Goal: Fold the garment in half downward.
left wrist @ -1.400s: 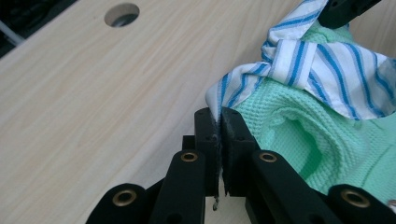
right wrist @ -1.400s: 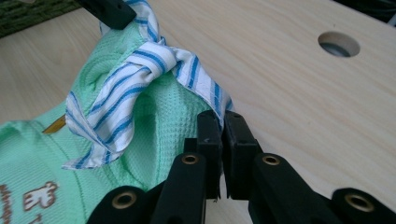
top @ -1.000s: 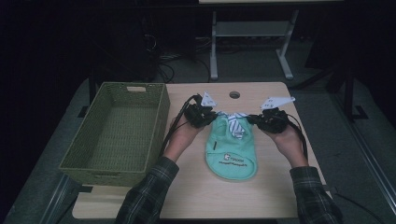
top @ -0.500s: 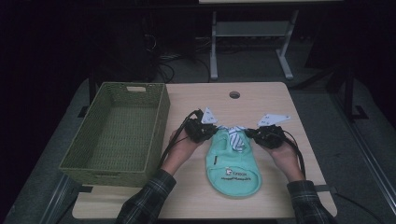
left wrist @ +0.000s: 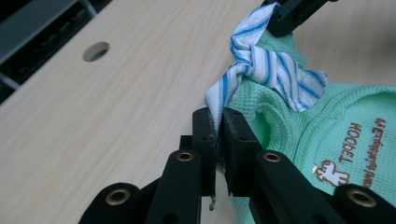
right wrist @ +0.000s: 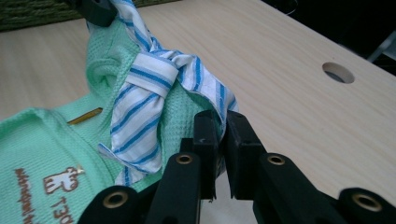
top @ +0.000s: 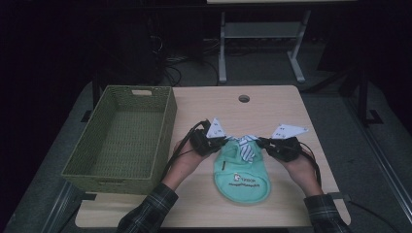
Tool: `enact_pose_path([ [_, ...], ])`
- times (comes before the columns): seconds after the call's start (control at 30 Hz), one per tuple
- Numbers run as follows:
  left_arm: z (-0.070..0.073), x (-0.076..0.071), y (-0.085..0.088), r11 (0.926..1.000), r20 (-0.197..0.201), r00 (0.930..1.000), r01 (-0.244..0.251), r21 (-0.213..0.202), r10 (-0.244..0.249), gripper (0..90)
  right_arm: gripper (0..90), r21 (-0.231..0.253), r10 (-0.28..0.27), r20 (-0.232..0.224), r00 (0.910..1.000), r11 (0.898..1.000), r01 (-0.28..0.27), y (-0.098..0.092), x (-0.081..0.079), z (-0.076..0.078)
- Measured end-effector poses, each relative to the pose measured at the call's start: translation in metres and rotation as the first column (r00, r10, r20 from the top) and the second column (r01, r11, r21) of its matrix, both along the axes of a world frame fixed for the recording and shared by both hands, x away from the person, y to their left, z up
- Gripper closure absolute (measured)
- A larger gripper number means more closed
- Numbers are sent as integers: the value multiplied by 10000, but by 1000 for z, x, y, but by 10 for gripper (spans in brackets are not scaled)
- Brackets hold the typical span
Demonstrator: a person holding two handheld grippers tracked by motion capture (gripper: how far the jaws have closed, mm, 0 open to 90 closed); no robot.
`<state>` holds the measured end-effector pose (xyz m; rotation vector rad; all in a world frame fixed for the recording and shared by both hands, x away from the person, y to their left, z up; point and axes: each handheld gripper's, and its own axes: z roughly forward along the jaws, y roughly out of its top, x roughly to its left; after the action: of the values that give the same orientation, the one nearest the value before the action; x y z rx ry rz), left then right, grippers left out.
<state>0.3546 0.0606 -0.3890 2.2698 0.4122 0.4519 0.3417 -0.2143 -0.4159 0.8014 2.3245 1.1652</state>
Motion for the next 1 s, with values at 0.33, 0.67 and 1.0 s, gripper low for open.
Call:
enact_pose_path([
  [0.33, -6, -15, 4, 9988, -774, 9963, 353, -325, -377, 816, 815, 448, 313, -444, 9985, 9986, -293, -4, -20, -4],
  [0.67, -14, -31, 10, 9960, -1508, 9858, 660, -608, -745, 792, 802, 479, 653, -530, 9965, 9969, -628, -8, -40, -11],
  [1.0, -17, -49, 12, 9927, -1762, 9785, 960, -735, -1076, 776, 783, 747, 948, -651, 9934, 9931, -899, -18, -53, -15],
])
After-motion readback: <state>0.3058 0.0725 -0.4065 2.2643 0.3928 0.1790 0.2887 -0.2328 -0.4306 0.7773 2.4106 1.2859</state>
